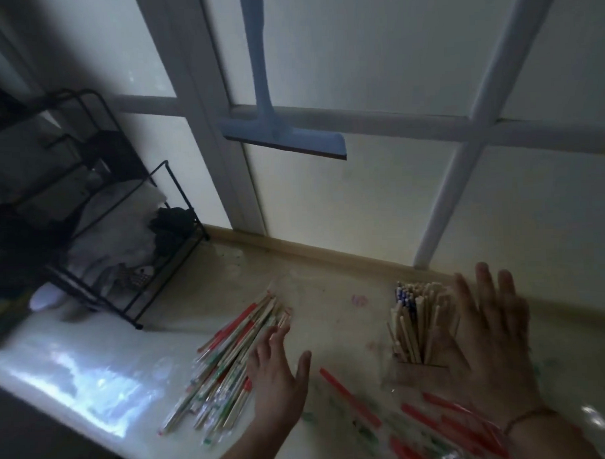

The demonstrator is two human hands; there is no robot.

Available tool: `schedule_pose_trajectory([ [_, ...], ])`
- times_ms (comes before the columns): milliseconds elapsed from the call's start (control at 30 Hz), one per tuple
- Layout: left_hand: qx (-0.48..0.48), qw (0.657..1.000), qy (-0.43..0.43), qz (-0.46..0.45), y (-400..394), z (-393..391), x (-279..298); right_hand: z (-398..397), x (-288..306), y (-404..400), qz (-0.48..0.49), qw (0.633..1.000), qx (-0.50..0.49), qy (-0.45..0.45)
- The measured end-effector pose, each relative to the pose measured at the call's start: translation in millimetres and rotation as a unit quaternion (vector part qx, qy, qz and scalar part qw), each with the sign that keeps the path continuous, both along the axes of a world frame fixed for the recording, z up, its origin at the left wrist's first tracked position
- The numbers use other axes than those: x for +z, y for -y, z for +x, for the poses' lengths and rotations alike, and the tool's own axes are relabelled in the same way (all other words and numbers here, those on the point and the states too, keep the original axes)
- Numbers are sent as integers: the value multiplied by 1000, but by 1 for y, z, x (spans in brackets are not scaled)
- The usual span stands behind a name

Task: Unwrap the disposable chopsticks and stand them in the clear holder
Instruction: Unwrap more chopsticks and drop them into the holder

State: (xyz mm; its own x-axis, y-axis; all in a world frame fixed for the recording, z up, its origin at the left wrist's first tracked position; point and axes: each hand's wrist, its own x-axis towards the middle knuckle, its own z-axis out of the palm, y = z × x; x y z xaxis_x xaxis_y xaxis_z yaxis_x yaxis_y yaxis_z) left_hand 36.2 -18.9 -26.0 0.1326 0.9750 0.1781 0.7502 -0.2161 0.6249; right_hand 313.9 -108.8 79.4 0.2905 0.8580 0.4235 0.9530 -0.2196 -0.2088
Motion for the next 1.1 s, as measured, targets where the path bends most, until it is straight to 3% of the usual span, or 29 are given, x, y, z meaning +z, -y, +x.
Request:
schedule_pose_trajectory([
  [100, 31, 983, -171, -56, -15, -49, -14, -24, 19, 0, 121, 992, 31, -31],
  [200, 1, 963, -260, -73, -23, -76, -19, -55, 28, -7, 205, 973, 102, 3],
  [433, -81, 907, -402, -99, -53, -65, 13, -122, 13, -38, 184, 958, 222, -5],
  [533, -103, 891, -420, -137, -66, -57, 30, -137, 6, -41, 166, 956, 242, 2],
  [667, -67, 941, -272, -190, -75, -63, 45, -149, -3, -34, 156, 959, 235, -34],
  [733, -86, 961, -64, -254, -70, -59, 56, -159, -16, -27, 110, 964, 213, -113],
  [767, -85, 942, 78, -314, -64, -53, 66, -166, -20, -23, 69, 962, 173, -199],
  [800, -74, 901, 216, -368, -56, -45, 76, -172, -22, -20, 14, 943, 108, -314],
  [867, -46, 813, 397, -424, -41, -30, 88, -178, -25, -16, -109, 859, 21, -500],
  [933, -40, 784, 453, -423, -26, -17, 96, -179, -19, -14, -182, 804, 10, -567],
  [1000, -41, 781, 468, -411, -16, -8, 103, -175, -6, -10, -200, 749, -8, -632],
  [1100, -50, 771, 477, -418, -9, 0, 115, -169, 6, 0, -169, 725, -8, -668],
])
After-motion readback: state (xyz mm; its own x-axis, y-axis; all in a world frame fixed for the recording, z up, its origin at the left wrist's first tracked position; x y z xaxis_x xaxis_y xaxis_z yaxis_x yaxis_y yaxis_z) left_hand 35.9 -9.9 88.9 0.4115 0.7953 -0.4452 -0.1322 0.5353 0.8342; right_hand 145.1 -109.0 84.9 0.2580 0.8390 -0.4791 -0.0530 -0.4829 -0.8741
